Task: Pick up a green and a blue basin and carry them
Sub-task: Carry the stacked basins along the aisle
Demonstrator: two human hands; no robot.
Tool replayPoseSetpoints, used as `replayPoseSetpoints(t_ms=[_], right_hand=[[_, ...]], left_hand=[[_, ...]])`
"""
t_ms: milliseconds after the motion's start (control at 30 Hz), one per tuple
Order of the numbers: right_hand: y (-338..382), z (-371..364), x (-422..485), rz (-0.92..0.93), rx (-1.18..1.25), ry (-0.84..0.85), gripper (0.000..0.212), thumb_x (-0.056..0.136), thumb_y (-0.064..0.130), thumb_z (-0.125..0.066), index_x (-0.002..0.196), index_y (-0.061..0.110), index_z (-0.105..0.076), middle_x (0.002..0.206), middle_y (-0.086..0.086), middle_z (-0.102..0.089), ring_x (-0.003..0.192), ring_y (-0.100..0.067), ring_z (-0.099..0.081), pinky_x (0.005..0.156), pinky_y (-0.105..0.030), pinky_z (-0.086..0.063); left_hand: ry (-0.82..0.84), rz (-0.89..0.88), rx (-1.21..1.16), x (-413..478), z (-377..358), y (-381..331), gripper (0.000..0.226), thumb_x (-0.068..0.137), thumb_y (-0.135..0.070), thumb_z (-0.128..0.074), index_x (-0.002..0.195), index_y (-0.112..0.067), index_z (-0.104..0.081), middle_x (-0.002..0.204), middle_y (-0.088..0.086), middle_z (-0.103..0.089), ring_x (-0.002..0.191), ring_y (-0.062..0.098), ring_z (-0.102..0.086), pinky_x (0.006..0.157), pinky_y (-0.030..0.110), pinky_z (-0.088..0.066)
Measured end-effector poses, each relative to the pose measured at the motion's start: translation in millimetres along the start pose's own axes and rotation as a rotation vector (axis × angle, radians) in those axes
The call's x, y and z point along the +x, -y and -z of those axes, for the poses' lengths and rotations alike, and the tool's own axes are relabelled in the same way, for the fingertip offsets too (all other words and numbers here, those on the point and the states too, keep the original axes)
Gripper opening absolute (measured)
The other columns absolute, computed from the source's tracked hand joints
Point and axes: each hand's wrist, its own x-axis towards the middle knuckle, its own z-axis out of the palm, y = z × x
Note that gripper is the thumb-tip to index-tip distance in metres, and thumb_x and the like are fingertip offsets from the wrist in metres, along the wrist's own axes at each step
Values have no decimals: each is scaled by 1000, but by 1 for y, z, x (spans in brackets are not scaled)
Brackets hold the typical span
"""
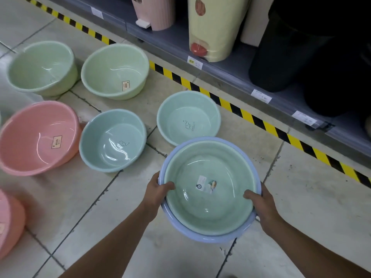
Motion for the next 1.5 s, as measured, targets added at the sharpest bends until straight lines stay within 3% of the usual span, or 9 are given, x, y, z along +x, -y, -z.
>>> replayPoseSetpoints(t_ms=[267, 400, 500, 733, 833, 967, 1133, 1333, 1500], right_hand=[[143, -3, -25, 93, -127, 125, 46, 85, -1, -65, 121, 28, -64, 108, 1, -73, 96, -20, -68, 71, -35, -54], [199, -12, -28, 116, -185, 149, 47, 82, 3, -67, 124, 25, -64, 110, -2, -73, 97, -22, -68, 71, -35, -53], [238, -27, -24, 108, -193, 167, 54, 71, 13, -68, 123, 26, -64, 109, 1, -73, 97, -21, -68, 67, -32, -52], [295, -84, 18, 79, -228, 172, 56, 70, 6, -68, 121, 27, -62, 105, 3, -72, 92, -20, -68, 66, -31, -52], [310, -105, 40, 87, -247, 187, 49, 82, -4, -64, 119, 27, -62, 105, 1, -71, 90, -19, -67, 65, -30, -51], [324, -127, 74, 69, -279, 193, 45, 79, 0, -65, 107, 35, -63, 106, -3, -72, 92, -25, -68, 72, -35, -54], [330, -148, 126, 41, -348, 217, 46, 82, -3, -62, 121, 23, -61, 109, -7, -70, 93, -27, -66, 69, -35, -52], [327, -169, 193, 57, -468, 312, 47, 80, -3, -64, 114, 30, -62, 108, -2, -70, 96, -25, -66, 78, -39, -54], [326, -184, 235, 84, -535, 414, 47, 84, -8, -59, 113, 29, -59, 101, 4, -68, 89, -16, -64, 66, -31, -50]], left_hand=[[-80, -52, -104, -42, -5, -97, 59, 60, -13, -71, 118, -18, -68, 110, 11, -76, 100, 33, -73, 88, 52, -60], [-127, -41, -168, -52, -10, -139, 53, 59, -9, -69, 111, -20, -70, 102, 9, -79, 94, 31, -74, 78, 41, -60], [-144, -30, -205, -46, -8, -170, 56, 58, -10, -69, 113, -20, -68, 105, 9, -77, 96, 32, -73, 82, 45, -60], [-191, -6, -232, 11, 12, -218, 63, 57, -10, -68, 119, -15, -63, 109, 14, -75, 99, 36, -71, 86, 48, -59], [-209, 20, -278, 33, 17, -229, 64, 56, -9, -68, 119, -17, -62, 109, 11, -74, 99, 34, -71, 85, 46, -60], [-224, 44, -293, 60, 21, -241, 63, 57, -9, -68, 119, -22, -63, 109, 8, -75, 100, 32, -71, 90, 51, -59], [-281, 72, -342, 94, 16, -246, 63, 56, -9, -67, 117, -24, -61, 108, 8, -73, 98, 32, -71, 89, 50, -59], [-393, 98, -410, 136, -1, -227, 63, 57, -9, -65, 118, -23, -57, 110, 10, -71, 99, 33, -70, 85, 52, -60], [-475, 116, -501, 160, -22, -203, 66, 58, -9, -64, 121, -24, -57, 111, 9, -71, 99, 33, -70, 80, 47, -61]])
